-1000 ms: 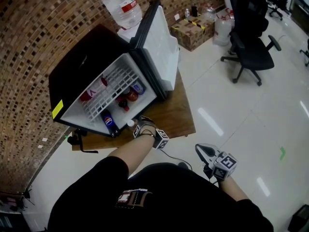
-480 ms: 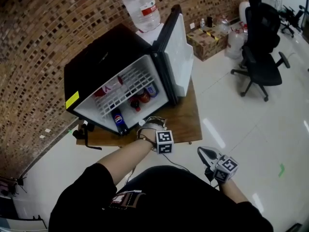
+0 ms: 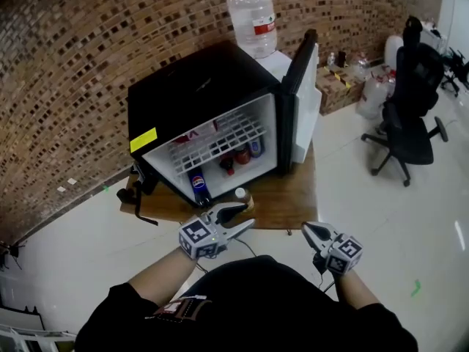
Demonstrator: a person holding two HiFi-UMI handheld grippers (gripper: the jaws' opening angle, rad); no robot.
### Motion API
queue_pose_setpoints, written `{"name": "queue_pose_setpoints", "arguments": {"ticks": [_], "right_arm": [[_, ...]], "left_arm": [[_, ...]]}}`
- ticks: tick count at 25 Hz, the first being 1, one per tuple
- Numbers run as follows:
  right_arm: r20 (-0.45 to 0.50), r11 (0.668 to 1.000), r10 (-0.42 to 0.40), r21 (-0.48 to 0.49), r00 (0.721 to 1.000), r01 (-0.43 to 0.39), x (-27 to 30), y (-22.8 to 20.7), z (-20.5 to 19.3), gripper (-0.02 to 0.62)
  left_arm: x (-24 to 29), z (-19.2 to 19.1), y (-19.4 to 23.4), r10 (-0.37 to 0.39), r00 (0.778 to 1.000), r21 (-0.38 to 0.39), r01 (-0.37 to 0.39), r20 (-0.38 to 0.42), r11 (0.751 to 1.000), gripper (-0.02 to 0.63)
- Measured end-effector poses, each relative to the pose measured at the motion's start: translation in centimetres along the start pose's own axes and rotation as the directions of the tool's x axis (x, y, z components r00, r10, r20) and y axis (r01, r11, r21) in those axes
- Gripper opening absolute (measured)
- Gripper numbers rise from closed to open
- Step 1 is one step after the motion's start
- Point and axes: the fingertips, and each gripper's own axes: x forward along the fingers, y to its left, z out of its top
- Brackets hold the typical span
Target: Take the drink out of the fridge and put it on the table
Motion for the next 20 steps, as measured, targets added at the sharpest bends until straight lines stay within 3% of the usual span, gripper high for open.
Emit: {"name": "queue_pose_setpoints", "arguments": {"ticks": [4,8,14,20], "right_arm": [[-0.047,0.999,-0.017,-0.052,0.999,0.014,3.6,1.1,0.2,0.003],[-0.061,0.999,-0.003,-0.045,0.998,0.000,6.7,3.5,1.0,0.003],[-0.108,0.996,0.071,-0.042,0.992,-0.076,8.7,6.1,-0.4,0.003],[-0.153,0.989,0.137,-0.037,0.979,-0.144,10.7,9.7,-4.0,0.003]], "left_arm": [[-6.5,-1.4,2.7,0.053,0.989,-0.183,-0.027,0.139,0.983,0.114],[-11.1,-3.2,4.3,0.099,0.980,-0.268,-0.050,0.170,0.962,0.002],[-15.5,-4.1,3.5,0.171,0.970,-0.310,-0.110,0.175,0.944,0.002],[-20.5,-5.2,1.3,0.202,0.945,-0.303,-0.119,0.258,0.945,0.000]]}}
